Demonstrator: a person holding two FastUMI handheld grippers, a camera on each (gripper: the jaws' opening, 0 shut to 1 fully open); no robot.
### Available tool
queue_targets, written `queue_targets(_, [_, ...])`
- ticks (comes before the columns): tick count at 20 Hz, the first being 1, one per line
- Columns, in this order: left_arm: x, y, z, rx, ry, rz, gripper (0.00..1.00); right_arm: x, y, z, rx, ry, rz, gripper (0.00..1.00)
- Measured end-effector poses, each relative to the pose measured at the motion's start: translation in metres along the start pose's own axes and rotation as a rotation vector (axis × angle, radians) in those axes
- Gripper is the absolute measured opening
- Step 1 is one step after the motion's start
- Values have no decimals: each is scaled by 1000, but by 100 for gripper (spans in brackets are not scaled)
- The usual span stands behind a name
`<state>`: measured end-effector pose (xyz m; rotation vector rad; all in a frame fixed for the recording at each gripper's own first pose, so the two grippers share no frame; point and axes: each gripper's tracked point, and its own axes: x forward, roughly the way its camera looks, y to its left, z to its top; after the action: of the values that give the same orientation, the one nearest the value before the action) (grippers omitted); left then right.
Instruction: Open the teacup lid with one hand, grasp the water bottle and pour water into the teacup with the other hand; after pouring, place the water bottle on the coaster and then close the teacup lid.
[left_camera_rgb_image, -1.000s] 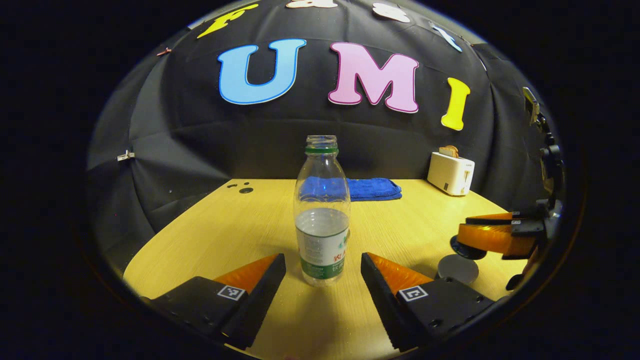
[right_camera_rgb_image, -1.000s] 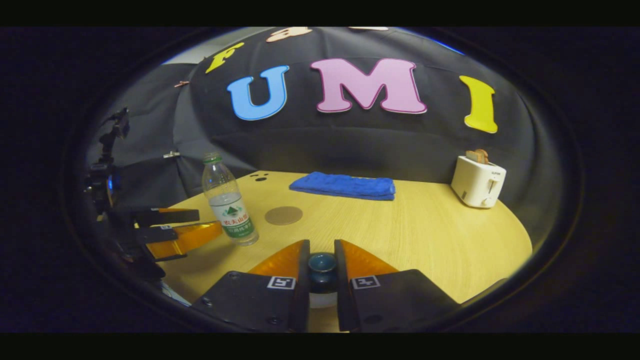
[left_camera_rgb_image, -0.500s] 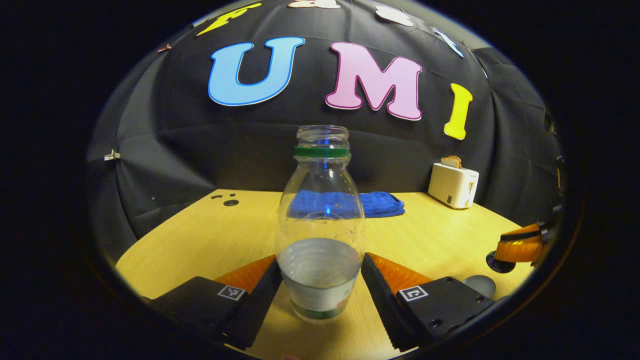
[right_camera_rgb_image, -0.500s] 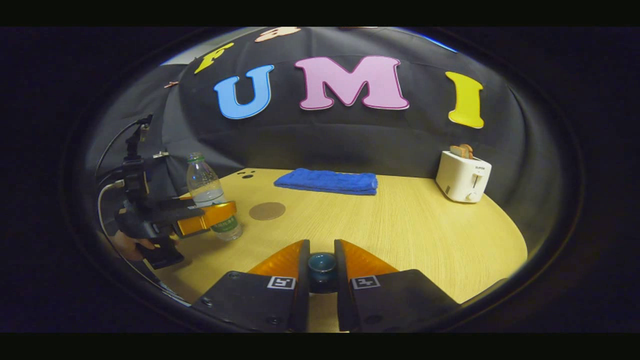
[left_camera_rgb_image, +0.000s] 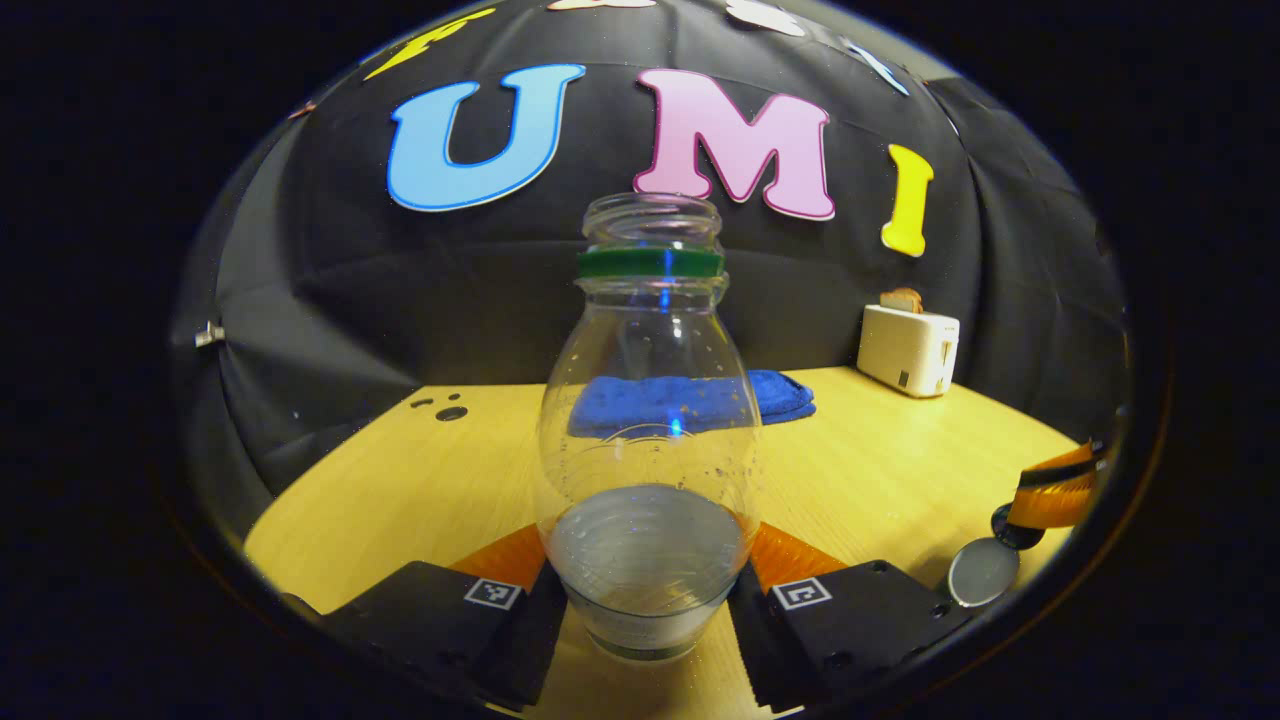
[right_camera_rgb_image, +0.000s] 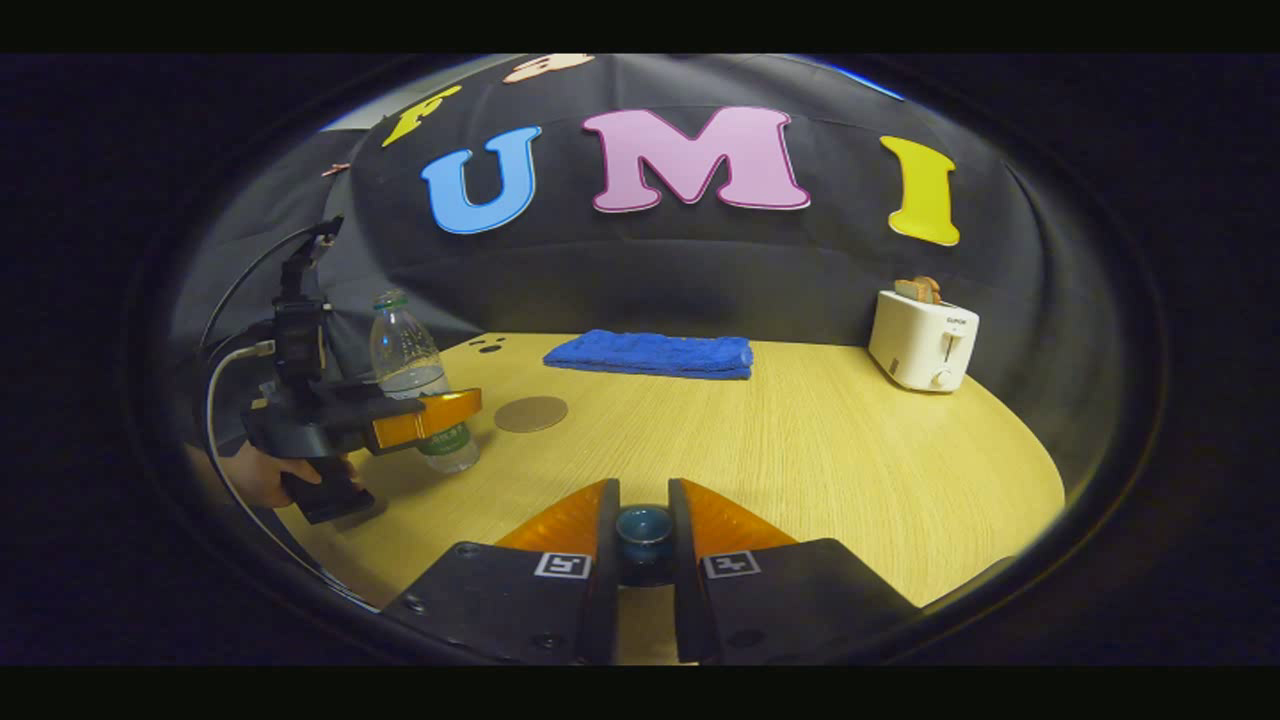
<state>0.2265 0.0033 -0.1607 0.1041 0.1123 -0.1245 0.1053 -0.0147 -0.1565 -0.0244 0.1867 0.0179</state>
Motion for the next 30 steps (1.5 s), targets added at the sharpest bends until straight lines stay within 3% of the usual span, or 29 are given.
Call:
queue_targets(1, [-3, 3, 4, 60, -4, 12, 75, -2, -1, 1, 3, -3, -4, 31])
queue_targets(2, [-5, 5, 9, 123, -17, 20, 74, -4, -3, 2, 7, -4, -8, 21])
queue_targets(4, [-10, 9, 19, 228, -27, 36, 73, -8, -7, 6, 10, -12, -15, 26])
queue_targets(6, [-16, 13, 23, 298, -25, 42, 73, -11, -11, 9, 9, -20, -25, 26])
queue_targets(7, [-19, 13, 26, 334, -22, 45, 73, -13, -14, 9, 9, -21, -30, 21])
queue_targets(8, [-21, 15, 29, 384, -21, 52, 73, -14, -16, 9, 13, -20, -33, 26])
queue_targets(9, [-23, 17, 33, 442, -26, 59, 73, -16, -18, 9, 18, -19, -37, 21])
queue_targets(11, [-24, 15, 43, 555, -38, 62, 73, -20, -23, 7, 23, -19, -45, 21])
queue_targets(13, [-28, 5, 41, 634, -24, 24, 73, -24, -30, 6, 21, -19, -56, 21])
queue_targets(14, [-29, 0, 39, 666, -20, 5, 73, -27, -32, 5, 22, -19, -58, 26])
queue_targets(18, [-31, -23, 35, 831, -18, -53, 73, -35, -45, 3, 27, -17, -76, 26])
queue_targets(19, [-30, -29, 33, 874, -18, -65, 73, -37, -47, 1, 29, -16, -80, 21])
queue_targets(20, [-28, -34, 32, 912, -18, -76, 73, -38, -50, 0, 30, -14, -85, 26])
queue_targets(23, [-23, -49, 18, 990, -9, -127, 73, -45, -60, -2, 36, -19, -114, 26])
queue_targets(27, [-16, -70, 7, 1185, -23, -183, 73, -51, -68, -11, 48, -9, -132, 26])
queue_targets(28, [-15, -75, 3, 1223, -27, -197, 73, -52, -69, -13, 51, -5, -136, 21])
queue_targets(30, [-16, -81, -10, 1288, -20, -222, 74, -55, -70, -19, 58, 6, -142, 25])
